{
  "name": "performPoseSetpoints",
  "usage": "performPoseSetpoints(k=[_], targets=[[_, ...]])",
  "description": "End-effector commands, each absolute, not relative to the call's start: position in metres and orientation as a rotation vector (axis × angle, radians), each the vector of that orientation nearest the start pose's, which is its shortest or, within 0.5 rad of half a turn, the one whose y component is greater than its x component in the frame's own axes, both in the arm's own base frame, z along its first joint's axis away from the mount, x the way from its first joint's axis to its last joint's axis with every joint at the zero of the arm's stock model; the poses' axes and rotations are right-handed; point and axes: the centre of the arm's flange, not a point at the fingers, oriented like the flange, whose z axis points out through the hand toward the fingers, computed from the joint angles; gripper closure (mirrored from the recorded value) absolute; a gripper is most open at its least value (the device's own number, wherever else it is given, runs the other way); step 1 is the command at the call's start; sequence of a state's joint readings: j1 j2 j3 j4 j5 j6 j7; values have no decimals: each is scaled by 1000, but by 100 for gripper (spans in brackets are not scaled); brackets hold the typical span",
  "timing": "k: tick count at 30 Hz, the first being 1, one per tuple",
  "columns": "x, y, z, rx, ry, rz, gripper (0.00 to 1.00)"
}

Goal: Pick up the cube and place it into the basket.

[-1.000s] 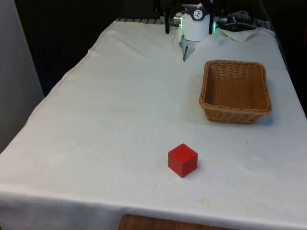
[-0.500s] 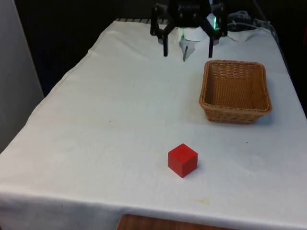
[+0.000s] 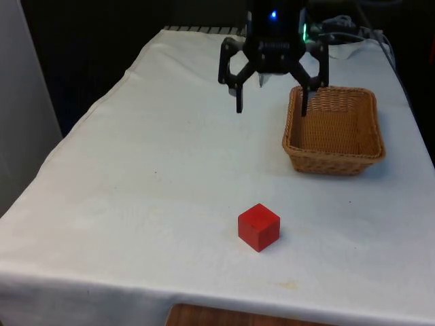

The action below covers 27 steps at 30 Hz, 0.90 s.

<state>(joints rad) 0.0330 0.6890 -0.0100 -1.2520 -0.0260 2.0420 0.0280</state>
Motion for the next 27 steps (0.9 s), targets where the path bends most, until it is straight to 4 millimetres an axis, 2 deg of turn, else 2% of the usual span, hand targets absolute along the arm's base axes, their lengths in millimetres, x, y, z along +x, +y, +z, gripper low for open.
performPoseSetpoints(k=[1, 10, 23, 24, 27], targets=[[752, 20, 361, -3171, -13, -176, 0], [757, 28, 343, -3185, -32, -219, 0], [766, 31, 301, -3190, 11, -275, 0], [765, 31, 306, -3186, -10, -264, 0], [767, 32, 292, -3188, 42, -278, 0]])
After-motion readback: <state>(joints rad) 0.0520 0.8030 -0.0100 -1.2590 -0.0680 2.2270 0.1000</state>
